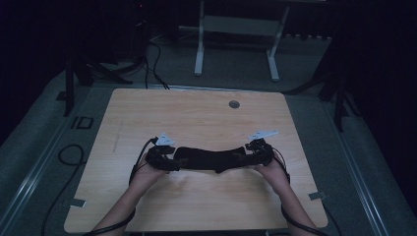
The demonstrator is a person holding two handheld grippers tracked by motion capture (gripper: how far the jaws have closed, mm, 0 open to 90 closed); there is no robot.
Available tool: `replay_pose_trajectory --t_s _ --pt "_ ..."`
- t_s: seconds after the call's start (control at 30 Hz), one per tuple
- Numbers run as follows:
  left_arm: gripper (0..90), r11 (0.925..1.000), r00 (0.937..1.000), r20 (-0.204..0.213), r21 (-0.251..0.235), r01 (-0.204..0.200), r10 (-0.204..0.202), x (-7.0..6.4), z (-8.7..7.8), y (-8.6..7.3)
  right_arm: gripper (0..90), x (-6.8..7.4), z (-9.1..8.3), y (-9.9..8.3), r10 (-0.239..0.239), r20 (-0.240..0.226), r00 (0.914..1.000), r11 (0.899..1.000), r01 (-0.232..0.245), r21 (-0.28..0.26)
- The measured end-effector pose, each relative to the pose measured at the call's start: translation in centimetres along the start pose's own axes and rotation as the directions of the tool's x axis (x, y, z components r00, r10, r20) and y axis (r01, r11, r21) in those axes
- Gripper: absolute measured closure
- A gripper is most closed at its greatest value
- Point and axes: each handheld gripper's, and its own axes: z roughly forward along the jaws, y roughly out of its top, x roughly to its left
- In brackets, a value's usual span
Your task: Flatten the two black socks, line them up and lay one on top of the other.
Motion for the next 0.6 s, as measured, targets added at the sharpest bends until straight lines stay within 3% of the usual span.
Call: replay_pose_trajectory --t_s 0.1,0.27,0.43,0.6 --pt "13.8 0.9999 0.9999 0.013 0.013 0.0 0.0 0.1 0.0 -0.5 14.1 -0.4 -0.5 -0.4 -0.012 0.005 0.9999 1.0 0.012 -0.002" --pt "10.0 0.9997 1.0 0.003 -0.024 -0.004 0.004 0.0 -0.2 -1.3 13.8 -1.0 -0.8 -1.1 -0.015 0.029 0.9995 1.0 0.016 -0.012" --pt "10.0 0.9998 0.9999 -0.012 -0.016 -0.008 0.007 0.2 -0.2 -2.1 13.8 -1.6 -0.9 -2.0 -0.026 0.044 0.9987 1.0 0.027 -0.008" --pt "9.9 0.9997 0.9996 -0.028 -0.025 -0.009 0.008 0.4 -0.8 -2.9 13.6 -2.2 -1.5 -3.1 -0.008 0.075 0.9972 1.0 0.01 -0.019"
